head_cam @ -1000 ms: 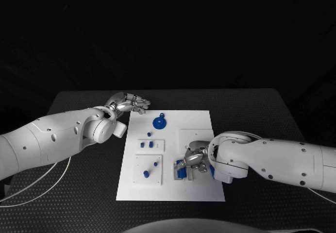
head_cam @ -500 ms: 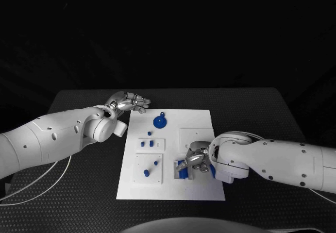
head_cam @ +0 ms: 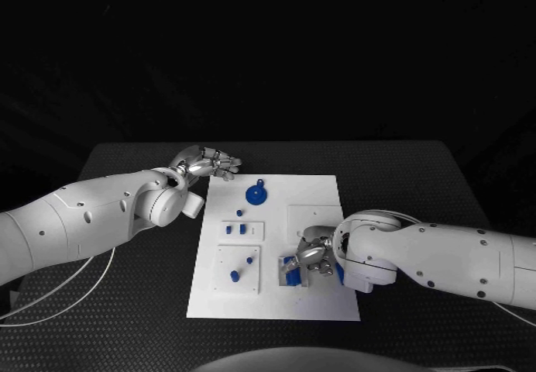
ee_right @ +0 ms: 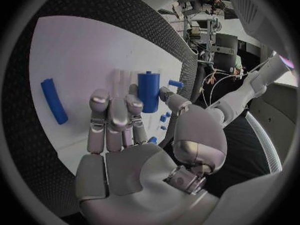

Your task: Assemble the parts on the task board

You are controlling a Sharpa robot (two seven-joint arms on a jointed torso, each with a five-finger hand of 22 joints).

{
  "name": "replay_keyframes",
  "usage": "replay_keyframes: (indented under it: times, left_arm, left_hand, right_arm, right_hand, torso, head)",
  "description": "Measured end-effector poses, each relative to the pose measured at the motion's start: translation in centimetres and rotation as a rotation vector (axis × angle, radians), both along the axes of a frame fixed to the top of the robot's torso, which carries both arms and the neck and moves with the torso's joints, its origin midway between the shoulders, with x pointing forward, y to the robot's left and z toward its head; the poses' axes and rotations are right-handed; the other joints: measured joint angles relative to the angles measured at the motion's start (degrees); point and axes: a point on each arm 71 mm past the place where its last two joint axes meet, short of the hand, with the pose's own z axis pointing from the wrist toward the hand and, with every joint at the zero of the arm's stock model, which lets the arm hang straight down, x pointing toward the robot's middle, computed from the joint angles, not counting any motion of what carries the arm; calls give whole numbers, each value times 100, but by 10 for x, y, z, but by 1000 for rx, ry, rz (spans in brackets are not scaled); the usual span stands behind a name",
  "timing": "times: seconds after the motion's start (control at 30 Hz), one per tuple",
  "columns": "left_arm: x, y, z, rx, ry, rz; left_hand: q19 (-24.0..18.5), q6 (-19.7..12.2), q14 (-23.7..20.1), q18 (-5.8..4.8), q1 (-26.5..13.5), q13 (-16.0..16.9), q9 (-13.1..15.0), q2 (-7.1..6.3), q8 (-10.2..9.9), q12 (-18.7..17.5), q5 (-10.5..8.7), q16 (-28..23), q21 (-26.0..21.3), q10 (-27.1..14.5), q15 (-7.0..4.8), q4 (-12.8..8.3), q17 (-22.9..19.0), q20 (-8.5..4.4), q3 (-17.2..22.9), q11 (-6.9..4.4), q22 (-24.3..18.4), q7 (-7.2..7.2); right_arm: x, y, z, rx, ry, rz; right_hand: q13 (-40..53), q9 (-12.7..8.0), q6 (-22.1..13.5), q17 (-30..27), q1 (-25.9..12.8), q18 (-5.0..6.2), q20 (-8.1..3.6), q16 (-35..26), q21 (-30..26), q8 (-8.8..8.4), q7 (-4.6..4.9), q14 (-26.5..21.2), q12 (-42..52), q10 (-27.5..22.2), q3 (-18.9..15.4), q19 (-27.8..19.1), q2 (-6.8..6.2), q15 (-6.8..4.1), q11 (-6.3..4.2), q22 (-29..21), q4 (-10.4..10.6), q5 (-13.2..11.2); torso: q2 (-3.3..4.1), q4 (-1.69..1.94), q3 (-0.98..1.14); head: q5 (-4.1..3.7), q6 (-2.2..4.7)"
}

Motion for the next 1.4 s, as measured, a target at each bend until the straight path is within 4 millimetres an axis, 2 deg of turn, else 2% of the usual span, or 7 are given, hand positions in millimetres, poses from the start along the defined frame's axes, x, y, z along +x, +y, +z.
replay_keyframes:
  times: [0.37,0.6,0.97,1.13,1.27,1.4]
  left_arm:
    - [0,0,0,0,0,0]
    - [0,0,0,0,0,1]
    - [0,0,0,1,1,1]
    - [0,1,0,1,1,1]
    - [0,1,0,1,1,2]
    - [0,1,0,4,1,2]
  left_hand:
    - [0,0,0,0,0,-5,0,0,0,0,0,0,0,0,0,10,5,0,10,0,-1,0]
    - [0,-21,0,0,0,-5,-1,0,0,0,0,-21,0,0,0,16,11,0,16,0,-1,-21]
    - [0,-20,0,0,0,-9,-5,0,0,0,0,-21,0,0,0,16,16,0,16,0,-2,-20]
    - [0,-20,0,0,0,-9,-5,0,0,0,0,-21,0,0,0,15,22,0,16,0,-2,-20]
    - [0,-20,0,0,0,-9,-5,0,0,0,0,-21,0,0,0,15,22,0,16,0,-2,-20]
    - [0,-20,0,0,0,-10,-4,0,0,0,0,-25,0,0,0,15,37,0,16,0,-3,-20]
  right_arm:
    - [1,0,-1,-2,0,0]
    - [1,1,-1,-4,0,5]
    - [1,1,0,-11,-5,18]
    - [1,1,0,-14,-8,21]
    - [1,1,0,-15,-10,23]
    - [1,1,0,-16,-12,24]
  right_hand:
    - [7,20,10,-44,-172,20,18,-31,0,-21,-11,-37,0,-42,-146,-19,-51,-10,0,-11,107,1]
    - [6,31,-19,-65,-279,37,19,-32,0,-22,17,-42,0,-42,-260,-19,-157,-5,0,-21,118,1]
    - [14,41,-32,-108,-278,41,15,-63,-3,-22,10,-108,0,-65,-397,-59,-157,-3,20,-29,64,2]
    - [14,48,-52,-123,-278,43,16,-84,-11,-22,30,-117,0,-84,-451,-61,-157,-9,1,-32,118,2]
    - [14,54,-53,-130,-347,44,17,-84,-11,-22,31,-136,0,-105,-515,-61,-226,8,21,-46,182,2]
    - [14,63,-53,-138,-407,45,-2,-84,-11,-41,30,-136,0,-105,-572,-82,-239,9,21,-51,238,2]
  torso:
    - [1,-1,2]
    - [0,-4,3]
    - [0,-6,3]
    - [-1,-6,0]
    - [-1,-6,0]
    - [-1,-4,0]
  head:
    - [19,9]
    - [32,3]
    - [58,12]
    - [64,13]
    - [66,18]
    - [67,19]
